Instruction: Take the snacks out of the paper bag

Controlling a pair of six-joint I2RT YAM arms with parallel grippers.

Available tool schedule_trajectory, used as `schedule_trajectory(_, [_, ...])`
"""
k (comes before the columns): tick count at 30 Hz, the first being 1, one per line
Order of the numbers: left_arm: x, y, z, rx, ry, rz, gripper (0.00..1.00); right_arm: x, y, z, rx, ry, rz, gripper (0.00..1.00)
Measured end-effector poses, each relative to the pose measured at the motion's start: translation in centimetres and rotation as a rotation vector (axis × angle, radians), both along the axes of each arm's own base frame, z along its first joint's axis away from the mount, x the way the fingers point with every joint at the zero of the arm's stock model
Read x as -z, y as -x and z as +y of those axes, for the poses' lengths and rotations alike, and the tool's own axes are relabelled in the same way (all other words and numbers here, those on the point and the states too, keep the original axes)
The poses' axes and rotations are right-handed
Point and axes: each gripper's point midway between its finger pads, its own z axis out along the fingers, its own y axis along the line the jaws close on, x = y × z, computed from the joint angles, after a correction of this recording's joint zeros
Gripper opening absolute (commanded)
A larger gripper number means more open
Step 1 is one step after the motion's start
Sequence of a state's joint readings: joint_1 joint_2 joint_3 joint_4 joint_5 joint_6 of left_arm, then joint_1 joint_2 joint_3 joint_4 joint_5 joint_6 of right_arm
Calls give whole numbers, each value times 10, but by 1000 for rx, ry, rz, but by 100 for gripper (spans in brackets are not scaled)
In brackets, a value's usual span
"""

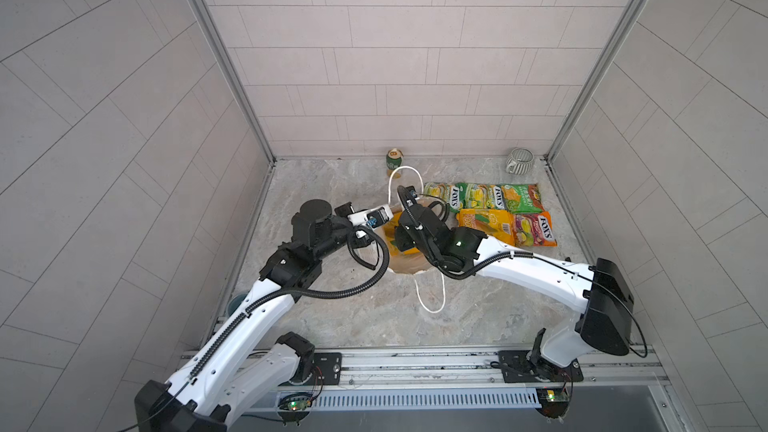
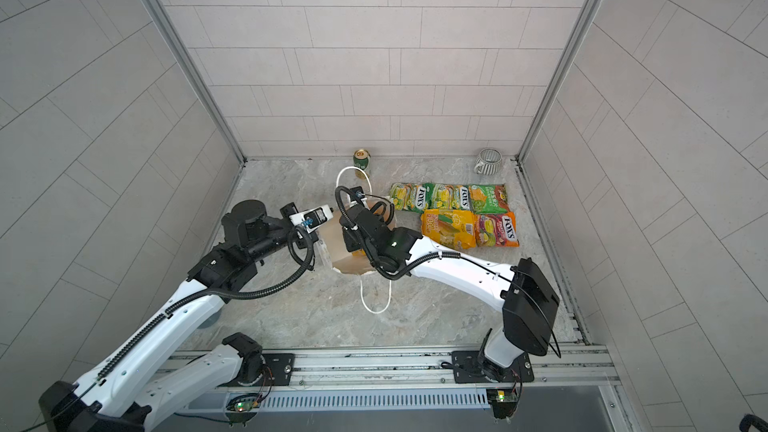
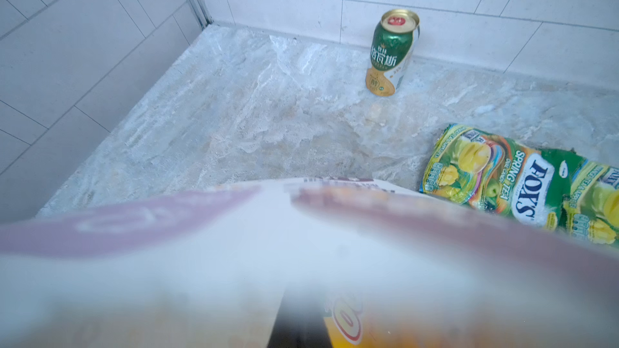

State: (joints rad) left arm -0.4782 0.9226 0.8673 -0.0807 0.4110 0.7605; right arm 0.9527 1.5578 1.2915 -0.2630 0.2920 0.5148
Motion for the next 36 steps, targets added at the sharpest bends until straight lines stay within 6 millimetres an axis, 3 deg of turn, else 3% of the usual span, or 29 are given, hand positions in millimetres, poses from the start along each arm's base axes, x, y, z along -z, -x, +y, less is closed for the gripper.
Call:
schedule_trajectory(3, [0,0,0,0,0,0,0,-3,1,-4,12,17,-5,44])
schedule_trajectory(9, [0,0,0,1,1,-1,0,-10,4,-13,62,94,-7,64])
schedule_trajectory(12, [0,0,0,4,1,0,0,-4,5,-16,86,126,2,72])
schedule_trajectory(19, [8,0,1,-4,-13,23,0,36,-5,-15,141,228,39,84])
schedule_trajectory(23, [9,0,1,-4,-15,27,0,36,-10,-17,166,215,31,88])
schedule_trajectory(29, [9,0,1,-4,-15,27,0,42,-20,-12,158,169,55,85])
schedule_trajectory(36, [7,-3,2,-22,-7,22,0,53,-5,-5,50,125,55,82])
